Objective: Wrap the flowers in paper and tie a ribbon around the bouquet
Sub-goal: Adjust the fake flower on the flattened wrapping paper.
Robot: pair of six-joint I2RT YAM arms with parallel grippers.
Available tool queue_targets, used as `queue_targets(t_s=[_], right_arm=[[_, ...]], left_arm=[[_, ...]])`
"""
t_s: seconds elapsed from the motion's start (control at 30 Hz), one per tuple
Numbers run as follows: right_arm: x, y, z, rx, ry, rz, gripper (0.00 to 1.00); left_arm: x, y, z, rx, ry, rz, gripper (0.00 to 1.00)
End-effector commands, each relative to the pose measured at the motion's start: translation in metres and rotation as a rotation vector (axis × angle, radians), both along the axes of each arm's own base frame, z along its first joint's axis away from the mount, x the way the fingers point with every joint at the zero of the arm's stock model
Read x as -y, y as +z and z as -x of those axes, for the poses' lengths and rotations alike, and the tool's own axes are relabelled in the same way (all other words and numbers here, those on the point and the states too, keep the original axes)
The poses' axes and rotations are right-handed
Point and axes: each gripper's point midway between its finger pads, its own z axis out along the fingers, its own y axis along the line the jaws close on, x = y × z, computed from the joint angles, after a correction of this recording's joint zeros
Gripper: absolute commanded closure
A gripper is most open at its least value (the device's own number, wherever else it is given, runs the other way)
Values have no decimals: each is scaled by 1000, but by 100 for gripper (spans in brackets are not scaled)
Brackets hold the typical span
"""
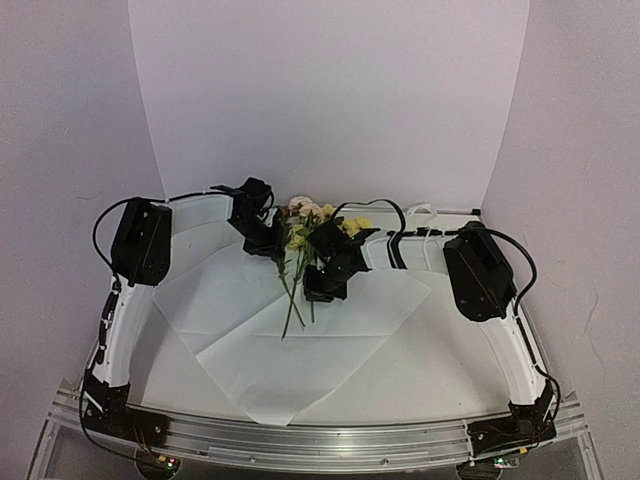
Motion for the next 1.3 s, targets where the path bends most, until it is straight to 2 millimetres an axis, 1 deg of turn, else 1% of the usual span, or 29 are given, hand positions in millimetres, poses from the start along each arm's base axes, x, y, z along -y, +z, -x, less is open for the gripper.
queue_targets(t_s=[0.0,0.2,0.3,0.43,0.57,0.63,0.7,0.77,0.9,0.97,1.0,1.1,1.17,1.2,1.23,1.27], right_arm=[[1,59,-7,61,-36,-42,98],[2,85,-5,77,-68,-69,98],[2,91,-1,67,-87,-79,98],[-1,84,6,45,-111,-73,95],[-11,66,12,-1,-115,-75,93],[-18,60,14,-18,-114,-85,92],[-22,55,16,-33,-121,-104,87],[-24,53,16,-41,-127,-122,78],[-25,53,19,-48,-119,-129,63],[-22,56,20,-41,-115,-128,58],[-20,58,20,-35,-114,-124,55],[-10,67,21,-4,-117,-108,49],[-2,72,24,17,-115,-93,44],[2,74,26,21,-112,-86,42],[5,75,28,23,-104,-80,40],[8,76,31,26,-97,-75,38]], left_arm=[[-1,-5,-9,32,17,5,100],[0,-4,-9,34,28,16,100],[0,-4,-9,31,32,17,100],[0,-4,-9,31,44,25,100],[1,-2,-9,31,50,34,100],[0,-2,-9,32,53,37,100],[1,-1,-10,31,56,41,100],[1,-1,-9,28,58,44,100],[1,1,-8,28,67,51,100],[1,1,-8,26,69,54,100],[1,3,-7,26,71,57,98],[1,11,-7,37,75,70,84],[1,23,-7,54,77,82,73],[1,31,-7,68,77,91,69],[2,37,-7,79,78,100,63],[2,45,-7,91,79,111,58]])
